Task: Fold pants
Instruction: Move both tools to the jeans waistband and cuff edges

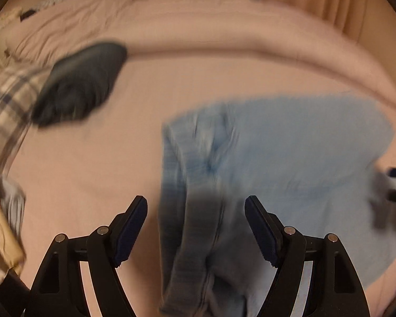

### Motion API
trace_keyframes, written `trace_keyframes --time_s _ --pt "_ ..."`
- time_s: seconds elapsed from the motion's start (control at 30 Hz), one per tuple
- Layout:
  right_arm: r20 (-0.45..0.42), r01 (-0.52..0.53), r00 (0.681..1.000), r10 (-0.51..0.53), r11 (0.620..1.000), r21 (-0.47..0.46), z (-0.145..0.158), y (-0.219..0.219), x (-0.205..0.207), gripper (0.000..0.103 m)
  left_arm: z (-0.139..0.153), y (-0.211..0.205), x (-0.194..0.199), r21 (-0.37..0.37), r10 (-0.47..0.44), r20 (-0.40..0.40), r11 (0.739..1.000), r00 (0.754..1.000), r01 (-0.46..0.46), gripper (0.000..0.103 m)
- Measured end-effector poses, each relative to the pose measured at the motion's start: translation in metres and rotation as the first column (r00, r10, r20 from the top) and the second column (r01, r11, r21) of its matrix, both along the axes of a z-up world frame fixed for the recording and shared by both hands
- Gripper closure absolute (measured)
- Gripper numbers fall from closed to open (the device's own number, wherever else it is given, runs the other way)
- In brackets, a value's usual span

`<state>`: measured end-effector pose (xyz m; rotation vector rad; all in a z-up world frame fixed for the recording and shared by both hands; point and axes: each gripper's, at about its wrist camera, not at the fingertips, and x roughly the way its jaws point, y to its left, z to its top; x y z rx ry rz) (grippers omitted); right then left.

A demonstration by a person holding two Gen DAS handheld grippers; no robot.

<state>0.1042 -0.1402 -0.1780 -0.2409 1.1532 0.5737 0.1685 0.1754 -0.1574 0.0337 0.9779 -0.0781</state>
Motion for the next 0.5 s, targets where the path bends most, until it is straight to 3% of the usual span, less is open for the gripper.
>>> trace_keyframes --time_s 0.1,0.2,0.33,0.5 --pt "0.103 -0.016 0.995 0.016 1.0 0.005 0.016 0.008 0.047 0.051 0.005 0.004 0.033 0.008 -0.022 0.026 1.0 0.999 0.022 0.026" --pt "0.162 -0.08 0.983 0.088 0.995 -0.057 0.015 0.02 0.1 0.051 -0.007 0.0 0.079 -0.006 -0.087 -0.037 0.996 0.996 0.087 0.026" --pt "0.12 -0.166 0.975 0.189 0.969 -0.181 0.001 0.039 0.163 0.051 -0.022 -0.012 0.108 0.054 -0.17 -0.088 0.983 0.981 0.176 0.026" --pt "0.065 -0.249 0.96 0.271 0.94 -0.236 -0.012 0.053 0.21 0.05 -0.039 -0.013 0.131 -0.032 -0.266 -0.183 0.964 0.946 0.265 0.026"
